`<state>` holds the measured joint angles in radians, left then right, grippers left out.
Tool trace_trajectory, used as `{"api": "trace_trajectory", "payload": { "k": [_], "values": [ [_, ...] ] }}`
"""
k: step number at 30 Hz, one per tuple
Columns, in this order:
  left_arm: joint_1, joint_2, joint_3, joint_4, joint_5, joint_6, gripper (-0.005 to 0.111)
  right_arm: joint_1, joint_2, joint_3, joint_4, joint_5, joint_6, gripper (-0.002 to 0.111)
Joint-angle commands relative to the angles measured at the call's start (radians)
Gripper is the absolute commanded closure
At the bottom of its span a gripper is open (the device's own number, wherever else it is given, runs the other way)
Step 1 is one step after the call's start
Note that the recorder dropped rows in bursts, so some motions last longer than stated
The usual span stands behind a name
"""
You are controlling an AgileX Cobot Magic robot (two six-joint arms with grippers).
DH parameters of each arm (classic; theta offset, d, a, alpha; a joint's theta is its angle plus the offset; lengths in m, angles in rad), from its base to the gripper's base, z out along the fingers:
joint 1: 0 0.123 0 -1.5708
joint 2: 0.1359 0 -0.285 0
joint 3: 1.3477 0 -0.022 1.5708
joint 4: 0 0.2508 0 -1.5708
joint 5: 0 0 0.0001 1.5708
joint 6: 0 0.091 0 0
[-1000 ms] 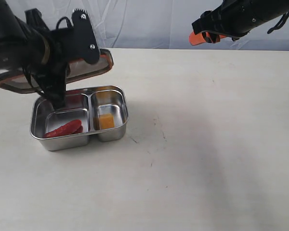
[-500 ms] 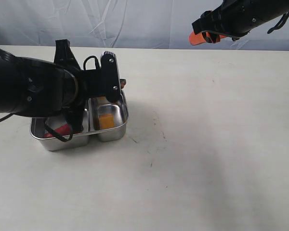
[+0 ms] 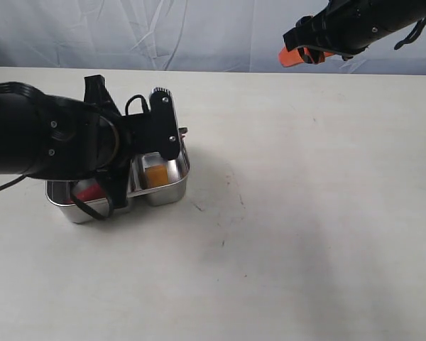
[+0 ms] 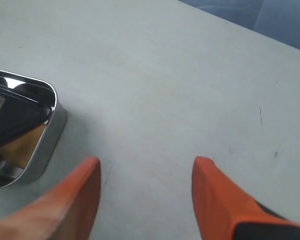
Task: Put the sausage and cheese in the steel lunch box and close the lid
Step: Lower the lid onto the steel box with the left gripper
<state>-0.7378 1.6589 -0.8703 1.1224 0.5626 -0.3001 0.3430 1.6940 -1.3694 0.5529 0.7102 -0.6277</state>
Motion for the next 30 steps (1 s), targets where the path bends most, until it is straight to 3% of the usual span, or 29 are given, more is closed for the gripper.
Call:
{"api": "trace_trajectory", "payload": {
  "k": [1,18,30],
  "values": [
    [-0.005,0.005,0.059,-0.078,-0.021,-0.015,0.107,-0.006,-0.007,-0.002,-0.008,-0.008,-0.001,0.055],
    [-0.005,0.005,0.066,-0.300,-0.074,-0.006,0.104,-0.006,-0.007,-0.002,-0.001,0.014,-0.001,0.055],
    [-0.003,0.005,0.066,-0.377,-0.092,0.045,0.066,-0.006,-0.007,-0.002,-0.001,0.027,-0.001,0.055]
  ]
}}
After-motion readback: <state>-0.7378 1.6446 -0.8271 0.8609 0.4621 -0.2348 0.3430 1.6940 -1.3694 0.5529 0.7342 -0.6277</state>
